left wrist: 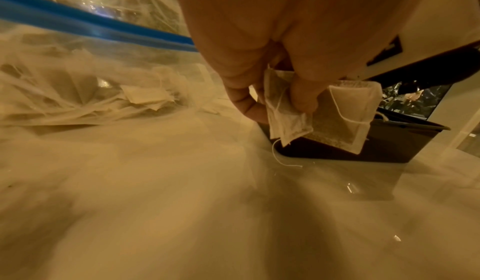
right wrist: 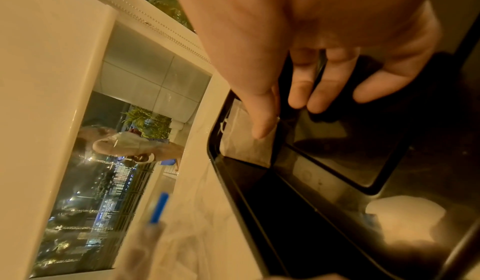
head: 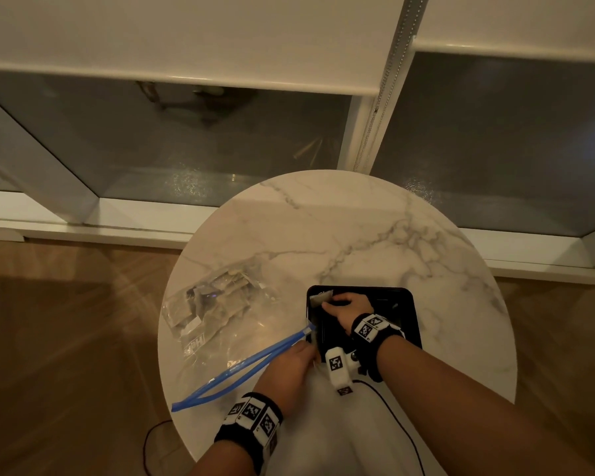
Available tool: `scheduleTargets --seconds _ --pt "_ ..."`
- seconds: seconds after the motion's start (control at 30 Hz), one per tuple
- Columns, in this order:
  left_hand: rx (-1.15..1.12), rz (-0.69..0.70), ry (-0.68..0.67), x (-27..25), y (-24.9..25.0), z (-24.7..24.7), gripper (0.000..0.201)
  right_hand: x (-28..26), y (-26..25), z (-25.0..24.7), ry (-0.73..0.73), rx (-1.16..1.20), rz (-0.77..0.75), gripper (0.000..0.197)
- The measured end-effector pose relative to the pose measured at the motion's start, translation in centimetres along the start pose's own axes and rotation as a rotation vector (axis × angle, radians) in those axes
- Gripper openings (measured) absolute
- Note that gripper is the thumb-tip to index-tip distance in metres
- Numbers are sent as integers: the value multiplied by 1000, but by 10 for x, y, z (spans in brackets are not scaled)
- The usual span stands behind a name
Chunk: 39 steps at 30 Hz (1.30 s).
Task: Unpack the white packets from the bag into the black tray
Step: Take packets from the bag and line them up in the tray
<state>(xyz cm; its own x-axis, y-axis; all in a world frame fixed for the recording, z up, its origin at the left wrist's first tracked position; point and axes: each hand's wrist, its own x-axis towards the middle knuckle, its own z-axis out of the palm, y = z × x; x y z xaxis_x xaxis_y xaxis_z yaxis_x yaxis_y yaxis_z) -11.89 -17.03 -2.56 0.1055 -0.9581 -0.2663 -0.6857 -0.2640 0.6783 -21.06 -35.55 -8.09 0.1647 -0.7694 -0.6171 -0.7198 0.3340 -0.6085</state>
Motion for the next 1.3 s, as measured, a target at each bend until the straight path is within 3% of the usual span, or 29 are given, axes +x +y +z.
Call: scheduleTargets --seconds 0.17,0.47,0.73,1.03,1.3 --pt "-16 -1 9 1 1 -2 26 0 -5 4 -40 -62 -15 37" --pt "1 -9 -22 6 -5 2 24 -1 -11 10 -164 -52 -36 51" --pt "21 -4 -32 2 -7 1 23 -2 -2 5 -121 -43 -28 13" --pt "42 -12 -35 4 -7 8 26 -1 9 -5 -60 78 126 14" --pt "56 3 -40 3 -4 21 22 -3 10 -16 -78 0 186 15"
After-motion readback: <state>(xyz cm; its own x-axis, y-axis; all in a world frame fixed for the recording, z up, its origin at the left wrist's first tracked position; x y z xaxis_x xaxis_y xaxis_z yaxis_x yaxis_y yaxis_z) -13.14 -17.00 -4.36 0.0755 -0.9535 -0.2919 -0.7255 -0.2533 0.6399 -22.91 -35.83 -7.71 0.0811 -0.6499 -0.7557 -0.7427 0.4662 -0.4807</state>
